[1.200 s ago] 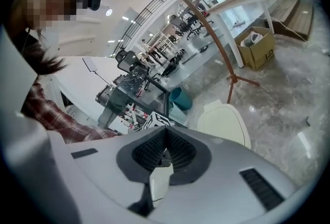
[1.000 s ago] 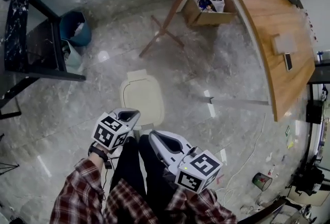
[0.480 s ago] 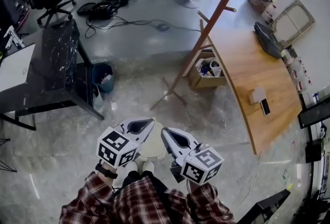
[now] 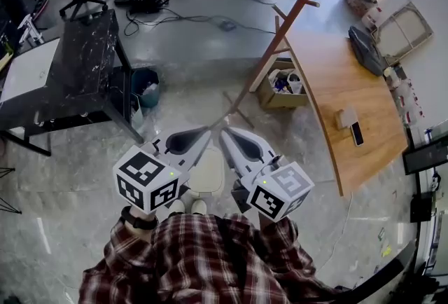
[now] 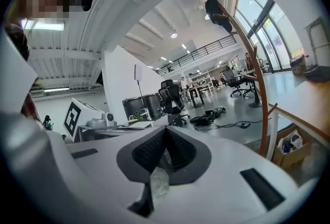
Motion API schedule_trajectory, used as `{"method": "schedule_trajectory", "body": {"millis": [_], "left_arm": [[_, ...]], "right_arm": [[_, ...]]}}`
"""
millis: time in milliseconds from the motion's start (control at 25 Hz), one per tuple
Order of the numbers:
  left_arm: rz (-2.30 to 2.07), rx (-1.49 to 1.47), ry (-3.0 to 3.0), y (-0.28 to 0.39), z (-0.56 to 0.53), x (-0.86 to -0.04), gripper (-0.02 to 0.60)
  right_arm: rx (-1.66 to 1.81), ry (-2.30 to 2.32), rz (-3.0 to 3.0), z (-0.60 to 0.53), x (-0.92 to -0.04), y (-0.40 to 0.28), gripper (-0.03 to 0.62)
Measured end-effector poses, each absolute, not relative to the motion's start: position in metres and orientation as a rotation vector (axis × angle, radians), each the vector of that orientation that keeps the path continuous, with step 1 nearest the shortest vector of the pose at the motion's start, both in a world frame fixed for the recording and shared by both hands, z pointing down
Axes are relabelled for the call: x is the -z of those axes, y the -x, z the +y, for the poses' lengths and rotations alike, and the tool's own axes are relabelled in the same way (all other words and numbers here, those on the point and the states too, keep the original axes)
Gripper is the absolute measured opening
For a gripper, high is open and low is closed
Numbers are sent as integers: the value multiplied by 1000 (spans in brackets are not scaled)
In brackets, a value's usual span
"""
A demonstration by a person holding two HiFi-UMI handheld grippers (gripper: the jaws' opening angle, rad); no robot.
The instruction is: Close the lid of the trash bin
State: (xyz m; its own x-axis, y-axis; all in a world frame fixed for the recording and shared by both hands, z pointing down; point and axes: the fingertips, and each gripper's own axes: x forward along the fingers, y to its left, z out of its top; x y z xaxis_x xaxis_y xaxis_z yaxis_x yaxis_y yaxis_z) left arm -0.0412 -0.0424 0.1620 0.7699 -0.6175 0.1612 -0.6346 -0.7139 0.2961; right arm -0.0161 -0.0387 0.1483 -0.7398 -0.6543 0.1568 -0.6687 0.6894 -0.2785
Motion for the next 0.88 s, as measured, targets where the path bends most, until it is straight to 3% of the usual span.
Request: {"method": "schedule_trajectory", "body": {"millis": [880], "left_arm": [[-941, -58, -2617, 34, -33, -167, 11]], "right_arm": [[-495, -1077, -2824, -28, -154, 19, 12]]}}
